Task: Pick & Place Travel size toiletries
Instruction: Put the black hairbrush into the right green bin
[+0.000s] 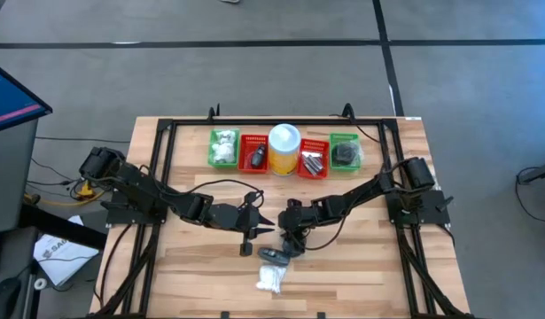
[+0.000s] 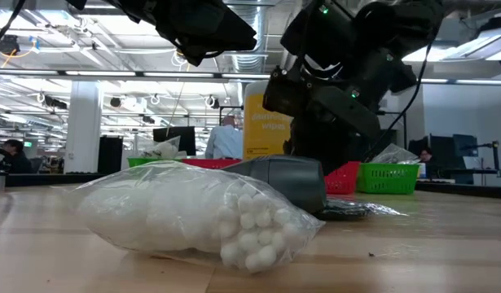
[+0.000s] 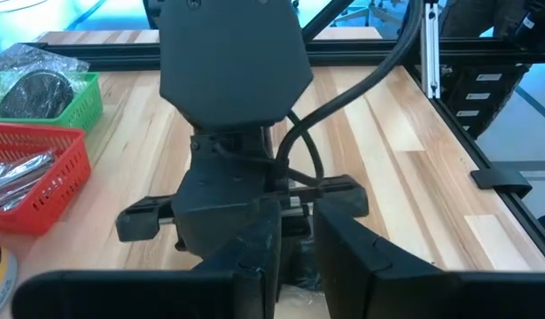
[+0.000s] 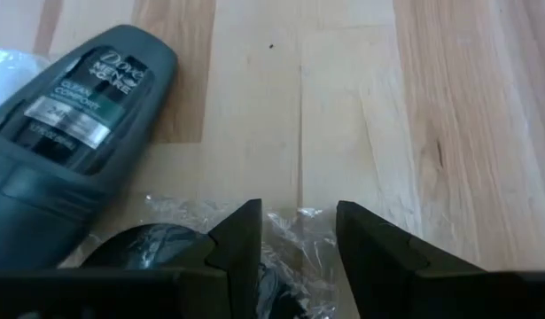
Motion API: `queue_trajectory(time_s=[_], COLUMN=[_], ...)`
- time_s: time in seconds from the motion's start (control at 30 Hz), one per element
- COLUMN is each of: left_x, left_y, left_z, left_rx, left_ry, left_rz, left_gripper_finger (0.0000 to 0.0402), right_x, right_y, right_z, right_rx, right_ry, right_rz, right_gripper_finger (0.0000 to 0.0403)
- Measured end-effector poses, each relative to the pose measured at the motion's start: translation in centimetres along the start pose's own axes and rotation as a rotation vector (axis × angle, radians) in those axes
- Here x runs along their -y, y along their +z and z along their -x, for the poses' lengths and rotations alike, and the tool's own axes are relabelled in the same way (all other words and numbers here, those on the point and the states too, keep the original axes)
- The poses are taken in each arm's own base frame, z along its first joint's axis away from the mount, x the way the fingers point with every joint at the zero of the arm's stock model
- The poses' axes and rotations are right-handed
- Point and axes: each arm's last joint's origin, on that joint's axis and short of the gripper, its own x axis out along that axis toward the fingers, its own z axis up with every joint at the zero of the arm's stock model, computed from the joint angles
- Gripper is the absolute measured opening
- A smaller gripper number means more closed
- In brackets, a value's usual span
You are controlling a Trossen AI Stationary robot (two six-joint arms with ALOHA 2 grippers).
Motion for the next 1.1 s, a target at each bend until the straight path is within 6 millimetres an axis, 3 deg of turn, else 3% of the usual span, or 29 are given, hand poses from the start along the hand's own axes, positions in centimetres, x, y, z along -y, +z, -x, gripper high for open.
queue_trajectory(time_s=[0.27, 0.53, 0.77, 1.1], left_x=[0.0, 0.0, 0.0, 0.0], left_y=[0.0, 0.0, 0.0, 0.0], left_z=[0.0, 0.0, 0.0, 0.0], left_rx=[-0.001, 0.000, 0.000, 0.000], left_ry=[0.000, 0.000, 0.000, 0.000], left_rz=[0.000, 0.000, 0.000, 0.000], left_gripper_finger=[0.0060, 0.0060, 0.0060, 0.0060], right_x=[0.1, 0.5, 0.6, 0.2], right_y=[-0.3, -0.5, -0.4, 1.1], right_z=[0.0, 0.0, 0.3, 4.5], right_rx=[-0.025, -0.058, -0.066, -0.024], right_ry=[-0.006, -0.022, 0.017, -0.014], right_rz=[0.003, 0.022, 0.040, 0.061], right_gripper_finger=[0.0112, 0.0008, 0.0002, 0.0000])
